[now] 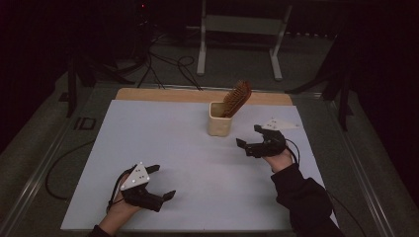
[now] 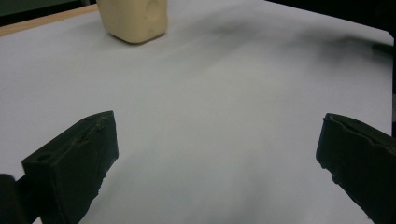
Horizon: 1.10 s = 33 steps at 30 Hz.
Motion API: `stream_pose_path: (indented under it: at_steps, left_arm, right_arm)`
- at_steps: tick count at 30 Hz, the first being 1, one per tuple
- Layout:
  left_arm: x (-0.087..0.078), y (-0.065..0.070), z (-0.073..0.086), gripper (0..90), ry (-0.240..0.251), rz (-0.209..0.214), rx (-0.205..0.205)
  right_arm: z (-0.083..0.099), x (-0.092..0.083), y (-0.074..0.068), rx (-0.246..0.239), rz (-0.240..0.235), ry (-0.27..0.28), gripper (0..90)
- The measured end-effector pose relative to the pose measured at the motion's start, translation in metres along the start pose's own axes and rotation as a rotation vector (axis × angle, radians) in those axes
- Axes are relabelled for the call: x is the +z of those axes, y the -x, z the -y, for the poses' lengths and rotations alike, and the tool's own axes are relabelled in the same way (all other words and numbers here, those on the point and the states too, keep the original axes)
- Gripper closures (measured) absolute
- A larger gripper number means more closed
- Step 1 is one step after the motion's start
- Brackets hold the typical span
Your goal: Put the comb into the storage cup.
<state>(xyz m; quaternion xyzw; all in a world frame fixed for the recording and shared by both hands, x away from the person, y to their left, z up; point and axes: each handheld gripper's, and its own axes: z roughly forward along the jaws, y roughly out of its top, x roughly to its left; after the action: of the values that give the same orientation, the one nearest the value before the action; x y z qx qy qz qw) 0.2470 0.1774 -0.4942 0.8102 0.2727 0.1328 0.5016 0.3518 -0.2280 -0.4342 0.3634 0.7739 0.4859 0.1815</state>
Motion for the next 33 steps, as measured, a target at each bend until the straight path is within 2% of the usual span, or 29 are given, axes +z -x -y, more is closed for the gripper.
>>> stream_pose_path:
  at_steps: [11, 17, 24, 29, 33]
  left_arm:
    - [0.001, 0.0, 0.0, 0.0, -0.003, 0.003, 0.0]
    - [0.0, 0.001, 0.0, 0.0, 0.0, 0.004, 0.0]
    - [0.001, 0.0, 0.001, 0.0, -0.003, -0.002, 0.005]
    - [0.0, -0.001, 0.002, 0.0, -0.009, -0.009, 0.006]
    - [-0.001, 0.0, 0.002, 0.0, -0.01, -0.006, 0.014]
  right_arm:
    - [0.035, -0.015, -0.008, -0.023, -0.053, -0.008, 9.3]
    - [0.052, -0.025, -0.009, -0.014, -0.046, -0.016, 9.3]
    - [0.072, -0.034, -0.008, -0.062, -0.043, -0.019, 9.3]
    - [0.083, -0.041, -0.009, -0.082, -0.032, -0.012, 9.3]
    - [0.093, -0.045, -0.009, -0.094, -0.027, -0.028, 9.3]
